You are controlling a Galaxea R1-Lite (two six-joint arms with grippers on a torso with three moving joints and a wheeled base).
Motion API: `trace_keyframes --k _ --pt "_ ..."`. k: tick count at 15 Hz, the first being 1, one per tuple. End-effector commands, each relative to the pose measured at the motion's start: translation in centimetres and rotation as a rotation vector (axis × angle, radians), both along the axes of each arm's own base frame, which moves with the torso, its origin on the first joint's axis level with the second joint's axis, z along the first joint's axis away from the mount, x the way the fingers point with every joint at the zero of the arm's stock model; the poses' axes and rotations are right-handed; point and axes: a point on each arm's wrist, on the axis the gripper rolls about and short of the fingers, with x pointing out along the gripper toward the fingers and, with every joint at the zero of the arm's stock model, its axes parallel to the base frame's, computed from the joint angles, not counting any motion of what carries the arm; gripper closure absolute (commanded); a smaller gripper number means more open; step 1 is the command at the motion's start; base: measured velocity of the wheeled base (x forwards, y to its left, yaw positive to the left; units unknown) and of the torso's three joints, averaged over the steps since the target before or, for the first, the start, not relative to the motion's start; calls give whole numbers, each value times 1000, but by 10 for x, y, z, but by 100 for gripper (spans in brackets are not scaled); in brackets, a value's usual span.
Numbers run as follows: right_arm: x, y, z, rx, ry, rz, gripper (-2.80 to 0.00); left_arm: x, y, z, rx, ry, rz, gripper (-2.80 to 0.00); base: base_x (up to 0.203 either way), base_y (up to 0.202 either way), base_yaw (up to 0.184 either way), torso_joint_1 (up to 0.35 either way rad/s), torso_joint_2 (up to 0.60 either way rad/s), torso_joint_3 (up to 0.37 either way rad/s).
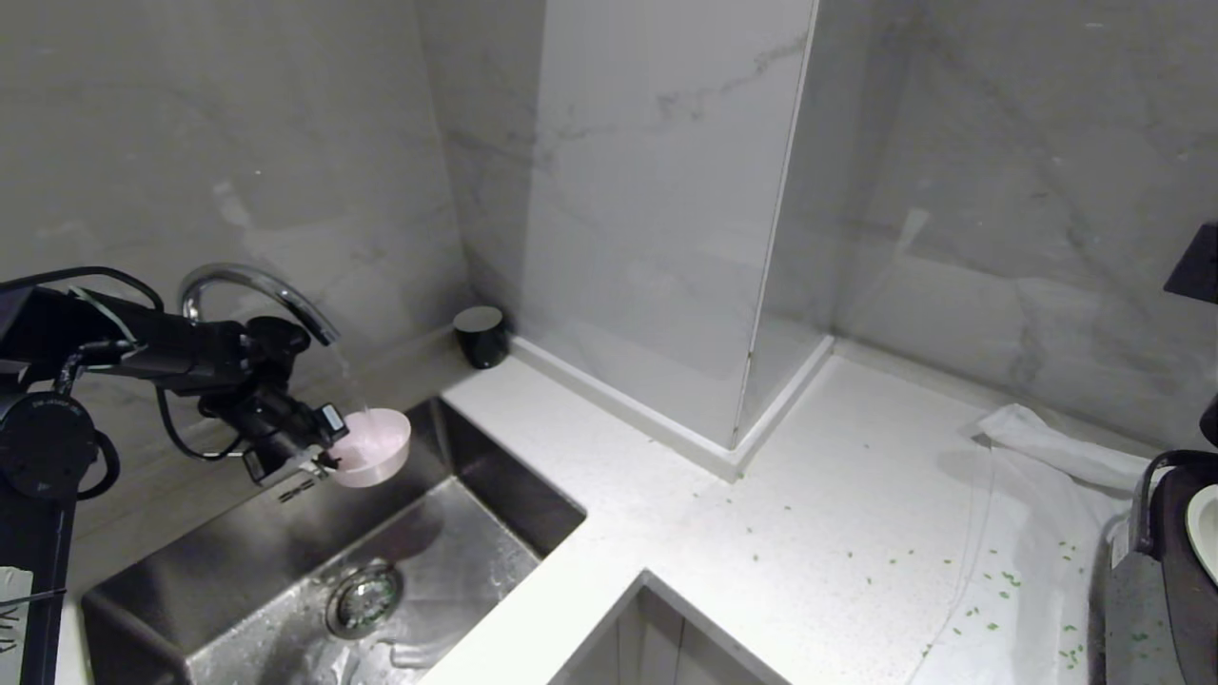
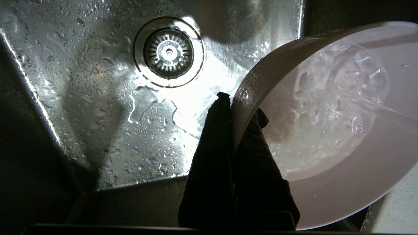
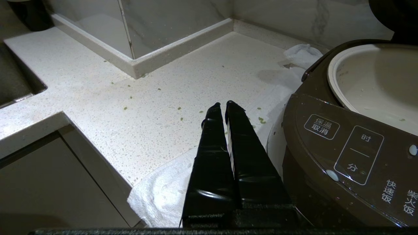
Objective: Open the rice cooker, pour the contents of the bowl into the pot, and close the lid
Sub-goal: Fill a bowl with water from the tap
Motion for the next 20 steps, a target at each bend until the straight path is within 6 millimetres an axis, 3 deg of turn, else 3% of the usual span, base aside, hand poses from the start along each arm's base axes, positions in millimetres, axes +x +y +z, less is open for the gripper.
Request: trace_keyframes --k 1,20 --pt "0 0 0 0 2 1 0 0 -2 -2 -3 7 -2 0 0 0 0 0 0 0" --pt "0 0 0 0 1 1 0 0 -3 0 -4 2 0 0 0 0 0 0 0 0"
